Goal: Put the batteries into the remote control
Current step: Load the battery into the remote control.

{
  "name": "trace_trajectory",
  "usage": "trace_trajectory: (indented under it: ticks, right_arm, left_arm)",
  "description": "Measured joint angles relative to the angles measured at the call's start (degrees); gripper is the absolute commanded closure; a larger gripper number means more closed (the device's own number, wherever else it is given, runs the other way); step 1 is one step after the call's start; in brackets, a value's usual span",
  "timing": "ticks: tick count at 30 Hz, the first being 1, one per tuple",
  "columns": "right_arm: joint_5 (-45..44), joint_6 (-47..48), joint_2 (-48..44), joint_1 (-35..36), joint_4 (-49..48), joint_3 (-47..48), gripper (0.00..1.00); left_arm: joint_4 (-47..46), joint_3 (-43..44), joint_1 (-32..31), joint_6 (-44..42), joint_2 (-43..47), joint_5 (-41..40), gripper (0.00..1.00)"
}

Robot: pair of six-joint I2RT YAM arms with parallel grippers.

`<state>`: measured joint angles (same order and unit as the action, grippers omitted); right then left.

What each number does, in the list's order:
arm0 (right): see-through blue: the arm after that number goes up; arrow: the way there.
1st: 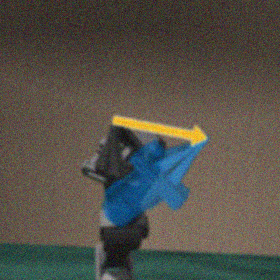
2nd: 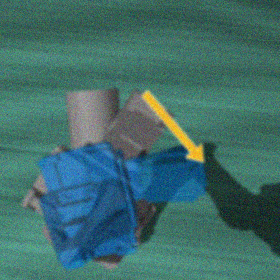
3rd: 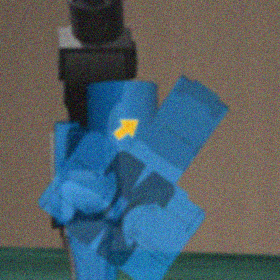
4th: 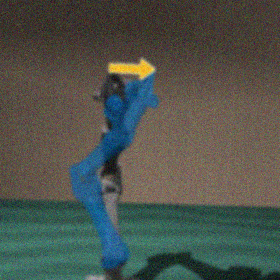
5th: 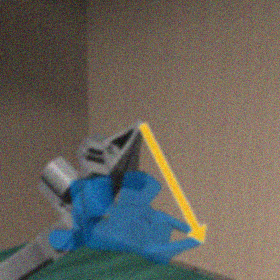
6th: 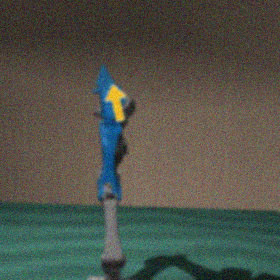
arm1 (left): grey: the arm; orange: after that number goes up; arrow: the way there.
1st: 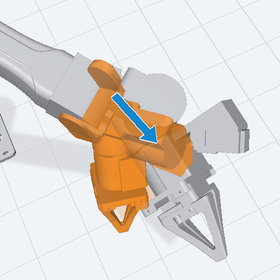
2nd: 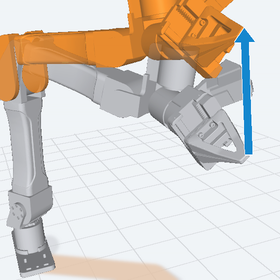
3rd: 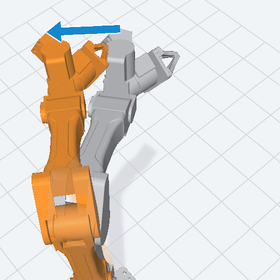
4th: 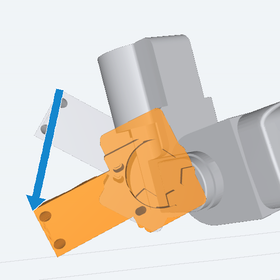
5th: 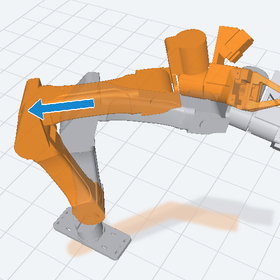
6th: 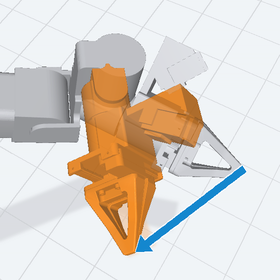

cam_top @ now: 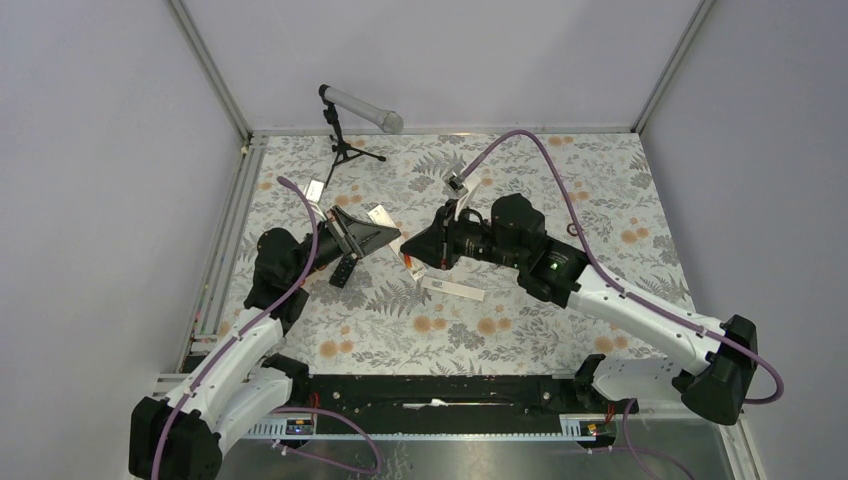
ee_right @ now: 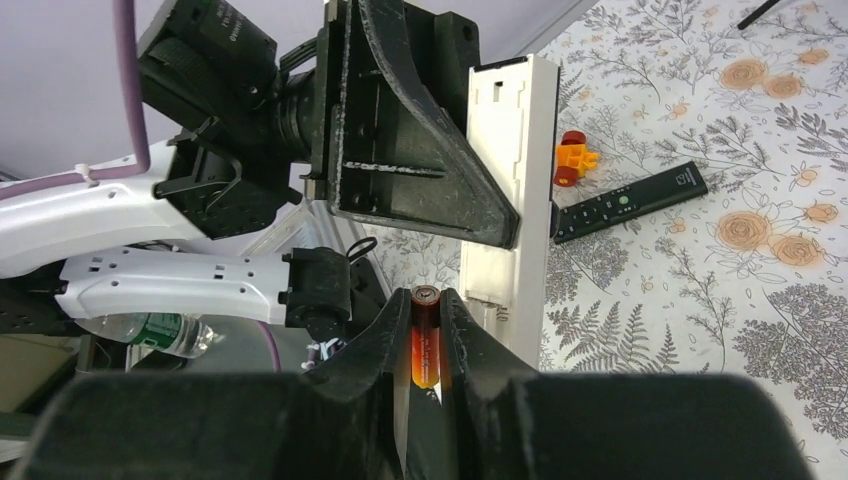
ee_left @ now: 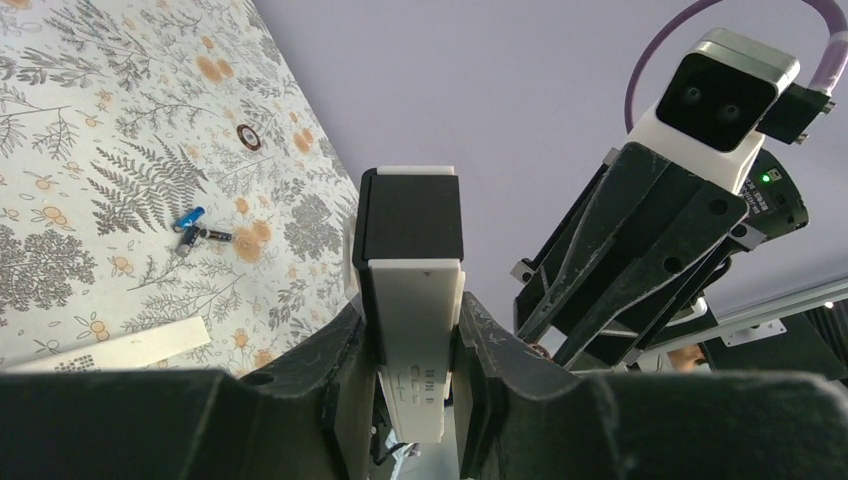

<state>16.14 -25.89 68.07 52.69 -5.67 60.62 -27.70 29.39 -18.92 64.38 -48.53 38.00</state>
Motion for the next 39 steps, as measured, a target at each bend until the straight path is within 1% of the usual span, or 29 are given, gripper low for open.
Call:
trace_trajectory:
  ticks: [11, 26, 31, 39]
  right_arm:
    - [-3.67, 1.81, 1.62, 0.85, 1.16, 1.49, 0.86]
    - [-3.39, 8.87, 3.8, 1.6, 5.51, 3.78, 0.82]
    - [-2.34, 10.03, 4.35, 1.7, 7.26, 4.81, 0.79]
    - [-0.07, 11.93, 5.29, 1.73, 10.54, 6.73, 0.77]
  left_arm:
    - [0.13, 0.0, -0.02, 2.64, -0.85, 0.02, 1.0]
    - [0.22, 0.02, -0.02, 4.7, -1.18, 0.44, 1.0]
    - [0.24, 0.04, -0.02, 4.9, -1.2, 0.5, 1.0]
    - [0.39, 0.04, -0.02, 5.2, -1.2, 1.07, 1.0]
